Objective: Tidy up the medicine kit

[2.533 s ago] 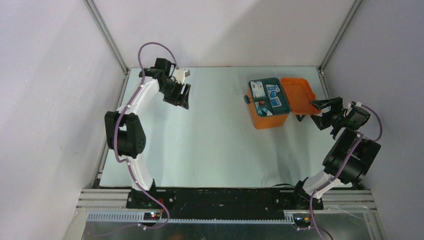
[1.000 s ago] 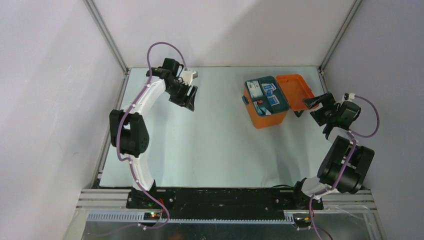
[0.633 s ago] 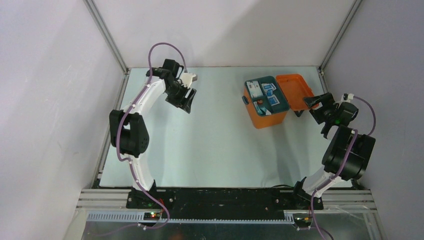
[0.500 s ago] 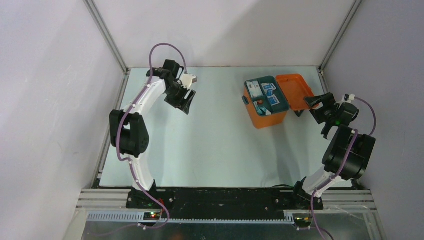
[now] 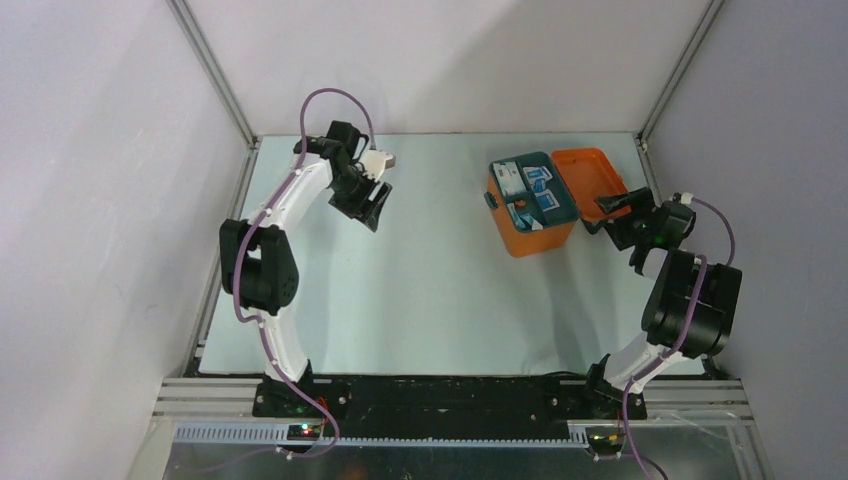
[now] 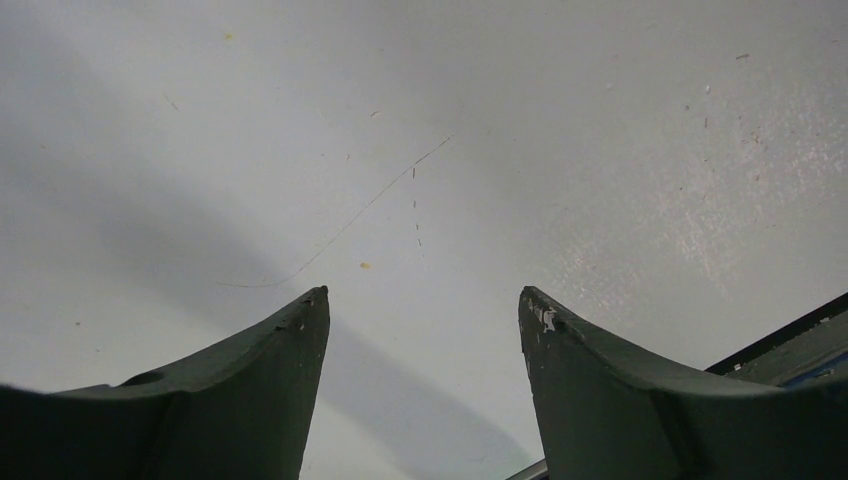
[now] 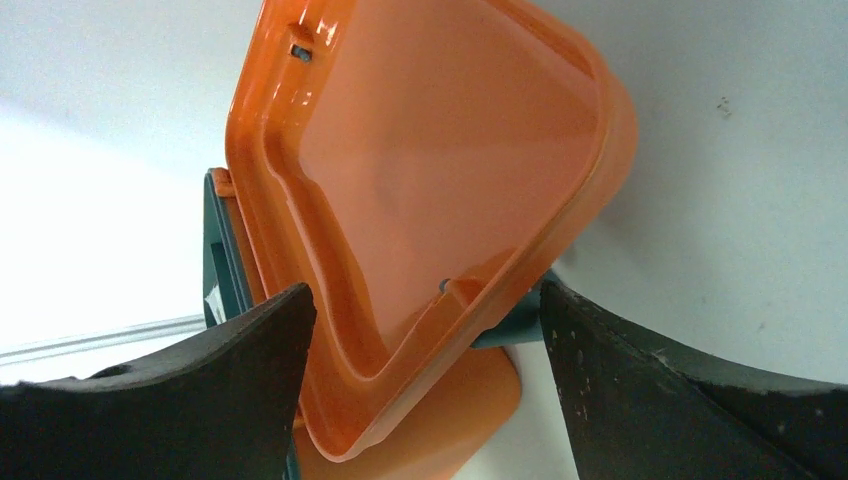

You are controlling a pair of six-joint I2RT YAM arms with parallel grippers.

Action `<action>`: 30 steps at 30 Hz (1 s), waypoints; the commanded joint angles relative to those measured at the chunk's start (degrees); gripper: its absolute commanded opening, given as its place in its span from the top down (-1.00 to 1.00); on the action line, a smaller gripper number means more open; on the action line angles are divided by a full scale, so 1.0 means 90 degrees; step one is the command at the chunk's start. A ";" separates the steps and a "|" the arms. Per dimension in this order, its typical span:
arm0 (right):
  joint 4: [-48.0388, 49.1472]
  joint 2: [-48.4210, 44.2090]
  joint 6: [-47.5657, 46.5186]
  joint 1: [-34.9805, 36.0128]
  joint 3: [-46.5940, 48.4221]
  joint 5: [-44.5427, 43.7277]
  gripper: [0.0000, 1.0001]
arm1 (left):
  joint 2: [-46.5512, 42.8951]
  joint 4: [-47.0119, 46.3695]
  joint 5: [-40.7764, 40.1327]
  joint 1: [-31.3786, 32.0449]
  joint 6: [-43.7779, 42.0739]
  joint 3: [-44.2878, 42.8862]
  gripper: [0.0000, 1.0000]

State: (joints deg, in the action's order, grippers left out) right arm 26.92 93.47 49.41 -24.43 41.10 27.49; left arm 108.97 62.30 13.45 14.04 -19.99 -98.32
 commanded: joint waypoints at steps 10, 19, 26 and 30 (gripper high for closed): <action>0.1010 -0.0223 -0.1078 0.0135 0.0032 0.0246 -0.25 | -0.0248 0.0047 0.0145 0.0037 0.0009 0.0148 -0.48; 0.0859 -0.0736 -0.1983 0.0269 0.0033 0.0907 0.27 | -0.0134 0.0038 0.0281 0.0036 0.0041 0.0048 -0.47; 0.0106 -0.1378 -0.2981 0.0277 0.0032 0.1452 0.47 | 0.0035 -0.0002 0.0656 0.0040 0.0187 -0.0082 -0.46; -0.0421 -0.1887 -0.3679 0.0392 0.0037 0.1728 0.49 | 0.0213 -0.0060 0.1069 0.0042 0.0356 -0.0337 -0.44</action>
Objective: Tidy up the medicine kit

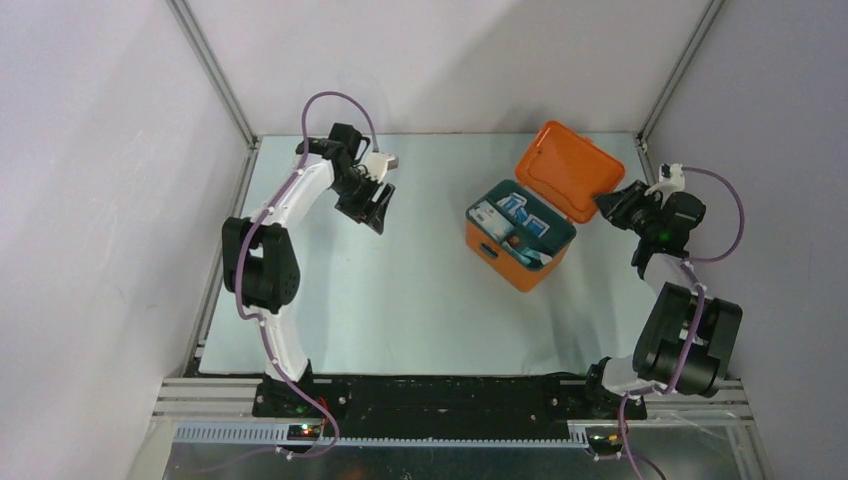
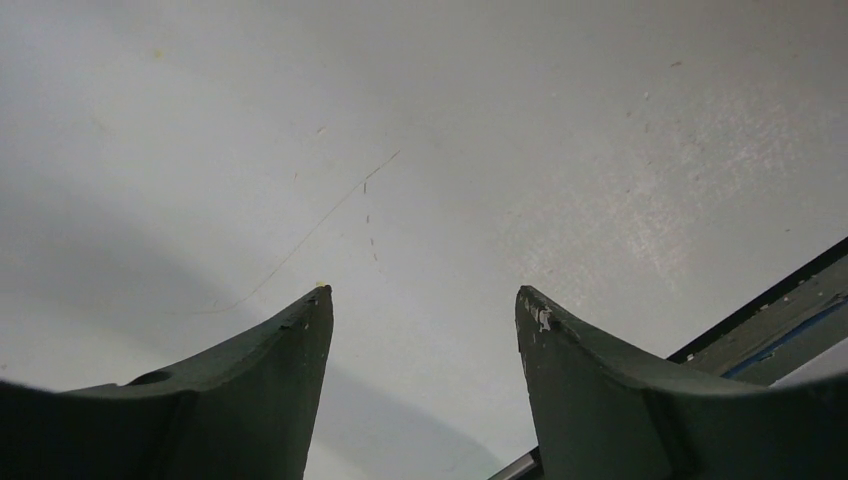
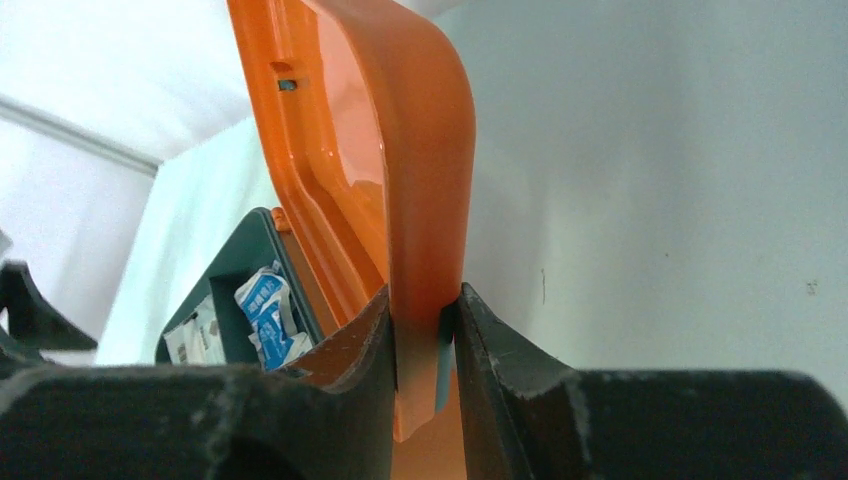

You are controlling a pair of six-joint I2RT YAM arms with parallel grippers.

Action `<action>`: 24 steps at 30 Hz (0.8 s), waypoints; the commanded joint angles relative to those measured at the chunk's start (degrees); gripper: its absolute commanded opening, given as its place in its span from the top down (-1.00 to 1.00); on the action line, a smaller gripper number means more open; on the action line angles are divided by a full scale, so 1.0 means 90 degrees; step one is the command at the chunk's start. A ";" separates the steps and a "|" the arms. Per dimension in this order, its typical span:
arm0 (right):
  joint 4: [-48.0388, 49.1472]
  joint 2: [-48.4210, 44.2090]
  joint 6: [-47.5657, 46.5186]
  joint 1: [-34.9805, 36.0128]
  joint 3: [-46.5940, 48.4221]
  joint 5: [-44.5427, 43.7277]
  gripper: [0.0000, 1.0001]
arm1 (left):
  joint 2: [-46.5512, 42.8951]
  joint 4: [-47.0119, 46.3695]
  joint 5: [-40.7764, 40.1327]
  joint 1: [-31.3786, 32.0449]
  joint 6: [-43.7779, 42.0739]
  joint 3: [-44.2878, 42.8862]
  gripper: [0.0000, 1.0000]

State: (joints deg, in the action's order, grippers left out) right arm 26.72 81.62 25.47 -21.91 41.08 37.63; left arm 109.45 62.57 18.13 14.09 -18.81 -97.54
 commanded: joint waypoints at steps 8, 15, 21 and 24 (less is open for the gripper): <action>-0.2034 -0.1897 -0.2821 0.1190 0.0025 0.0474 0.43 | 0.0466 -0.0145 0.1433 0.0039 0.0274 -0.0611 -0.43; -0.3072 -0.3065 -0.5272 0.2165 -0.0477 0.0316 0.33 | 0.0365 -0.0266 0.1509 0.0030 0.0146 -0.0317 -0.44; -0.4684 -0.4338 -0.7899 0.2707 -0.0926 0.0678 -0.11 | 0.0385 -0.0350 0.1611 0.0020 0.0155 -0.0177 -0.44; -0.5671 -0.4835 -0.9304 0.2884 -0.0985 0.1021 -0.42 | 0.0407 -0.0397 0.1691 0.0031 0.0171 -0.0165 -0.44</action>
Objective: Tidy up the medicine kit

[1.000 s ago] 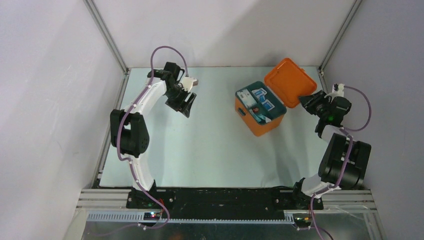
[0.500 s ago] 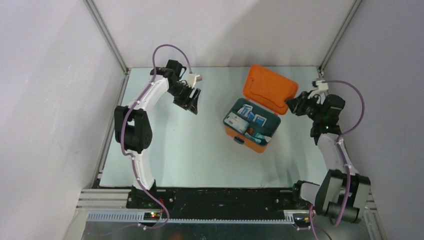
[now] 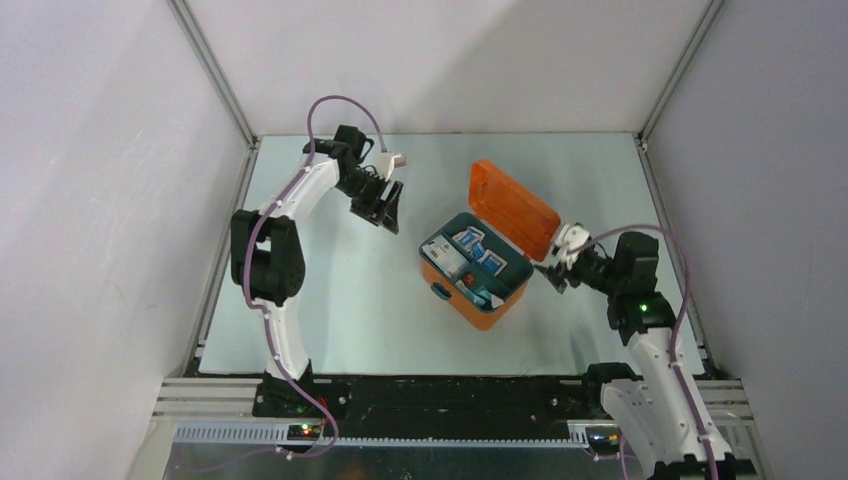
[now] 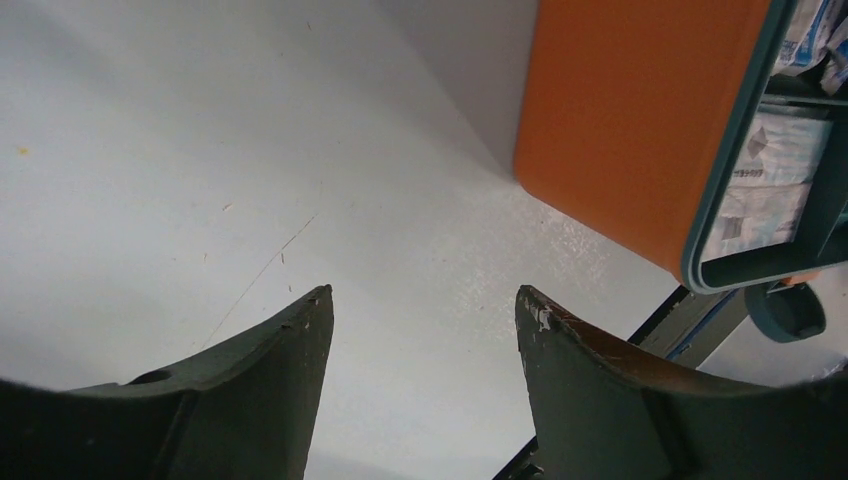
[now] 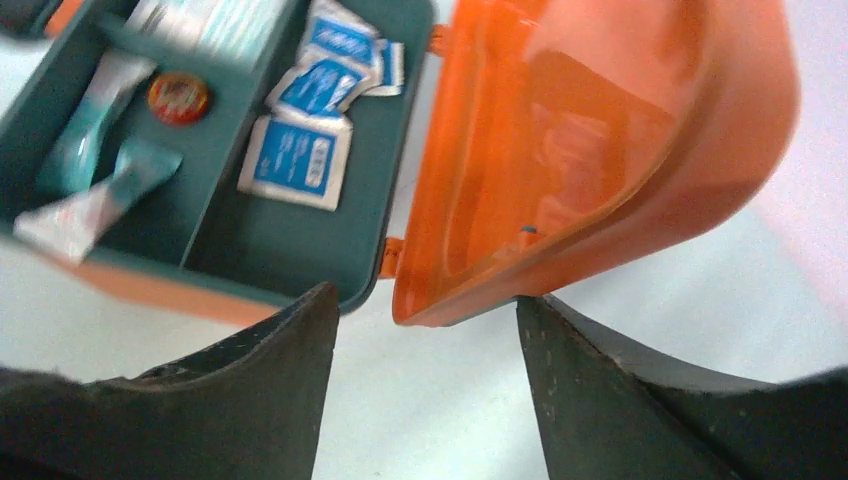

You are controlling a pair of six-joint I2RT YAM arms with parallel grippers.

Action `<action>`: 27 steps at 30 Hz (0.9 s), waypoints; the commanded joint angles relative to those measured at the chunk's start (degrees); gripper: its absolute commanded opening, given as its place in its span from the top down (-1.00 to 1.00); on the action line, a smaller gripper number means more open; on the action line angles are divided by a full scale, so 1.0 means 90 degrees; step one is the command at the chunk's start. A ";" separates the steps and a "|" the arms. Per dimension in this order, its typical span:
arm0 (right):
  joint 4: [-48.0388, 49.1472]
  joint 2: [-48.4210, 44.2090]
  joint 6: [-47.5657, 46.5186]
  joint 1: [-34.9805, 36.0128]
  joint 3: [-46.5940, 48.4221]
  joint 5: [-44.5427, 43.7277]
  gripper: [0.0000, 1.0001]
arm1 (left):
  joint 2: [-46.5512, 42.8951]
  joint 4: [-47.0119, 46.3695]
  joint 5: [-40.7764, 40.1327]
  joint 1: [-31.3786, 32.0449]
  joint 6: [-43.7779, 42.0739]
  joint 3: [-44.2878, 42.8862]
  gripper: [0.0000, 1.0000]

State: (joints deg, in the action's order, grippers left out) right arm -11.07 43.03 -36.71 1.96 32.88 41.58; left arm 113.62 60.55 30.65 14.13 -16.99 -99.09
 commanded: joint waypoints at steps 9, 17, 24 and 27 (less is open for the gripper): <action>-0.1596 -0.1237 -0.3447 0.2027 -0.0023 0.0140 -0.72 | -0.0079 -0.0314 0.0459 -0.0009 0.0066 0.0076 -0.45; -0.2672 -0.0857 -0.4255 0.2184 0.0851 -0.0471 -0.80 | -0.0234 -0.0331 0.0725 -0.0534 0.0701 0.0309 -0.45; -0.2094 -0.0187 -0.1844 0.1758 0.1843 -0.1273 -0.97 | -0.0880 -0.1164 0.1307 -0.0757 0.1365 0.1027 -0.46; -0.2036 0.1007 0.0068 0.1482 0.2532 -0.1265 -0.95 | -0.1409 -0.1998 0.1492 -0.0823 0.1543 0.1535 -0.47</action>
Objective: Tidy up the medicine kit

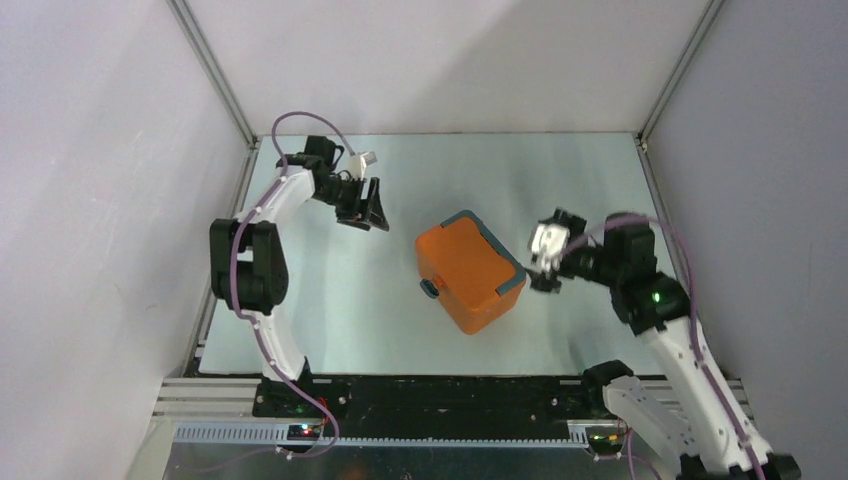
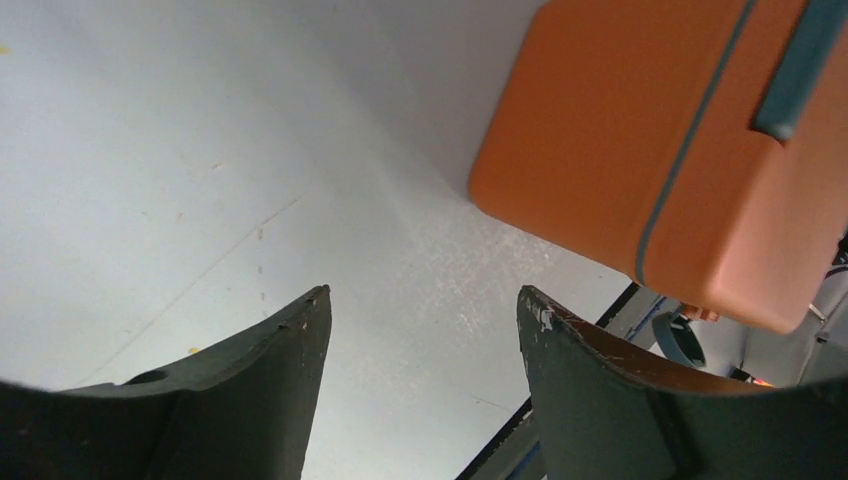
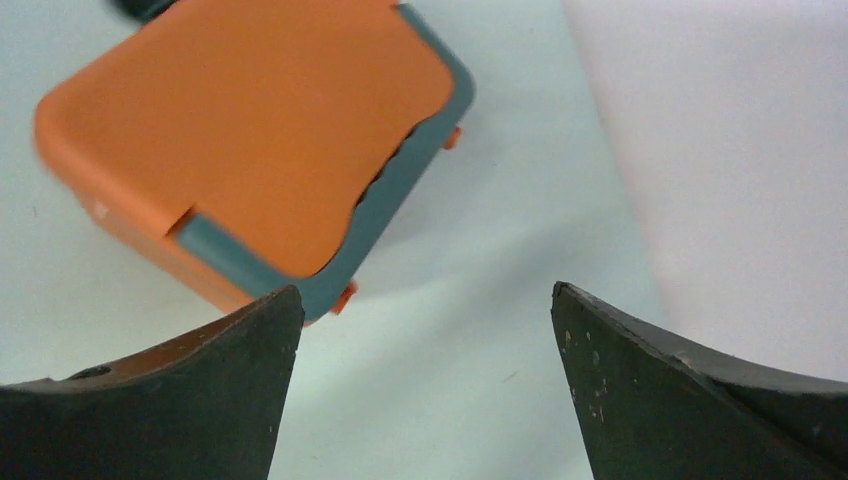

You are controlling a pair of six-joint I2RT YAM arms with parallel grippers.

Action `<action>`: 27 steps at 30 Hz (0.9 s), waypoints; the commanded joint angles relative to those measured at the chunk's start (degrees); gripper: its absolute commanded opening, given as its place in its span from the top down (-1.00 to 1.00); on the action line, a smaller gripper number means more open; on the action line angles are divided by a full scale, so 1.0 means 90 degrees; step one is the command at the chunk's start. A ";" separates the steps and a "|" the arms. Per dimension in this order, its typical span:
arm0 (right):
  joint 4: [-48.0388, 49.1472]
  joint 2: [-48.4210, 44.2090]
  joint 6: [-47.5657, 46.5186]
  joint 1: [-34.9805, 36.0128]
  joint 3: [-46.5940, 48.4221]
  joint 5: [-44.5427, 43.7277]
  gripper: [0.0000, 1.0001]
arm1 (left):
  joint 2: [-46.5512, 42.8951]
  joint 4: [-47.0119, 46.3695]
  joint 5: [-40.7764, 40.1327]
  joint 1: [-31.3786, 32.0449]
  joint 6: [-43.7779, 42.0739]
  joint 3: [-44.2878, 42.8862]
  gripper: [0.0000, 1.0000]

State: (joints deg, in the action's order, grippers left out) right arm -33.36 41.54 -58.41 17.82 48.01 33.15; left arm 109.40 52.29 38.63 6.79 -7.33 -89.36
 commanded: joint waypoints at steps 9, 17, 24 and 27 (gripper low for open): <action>-0.0154 0.4115 0.4746 -0.0325 0.2638 0.1026 -0.87 | -0.2067 -0.2482 0.1055 -0.0496 0.1513 0.2034 -0.56; -0.0012 0.4783 0.5670 -0.0068 0.2467 0.1240 -0.95 | -0.2798 -0.2535 0.2072 0.0043 0.0641 0.3268 -0.45; 0.0394 0.5045 0.6373 -0.0048 0.2050 0.0622 -0.79 | -0.2338 -0.2596 0.2418 0.0682 0.0064 0.3050 -0.09; 0.0403 0.5028 0.6658 -0.0146 0.1920 0.0197 -0.67 | -0.1949 -0.2597 0.2695 0.1063 -0.0377 0.2698 0.00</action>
State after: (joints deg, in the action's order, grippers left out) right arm -31.66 86.85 -4.14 17.30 66.50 39.70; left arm 88.49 30.96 57.25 13.39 -4.29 -59.86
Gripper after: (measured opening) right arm 0.863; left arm 0.516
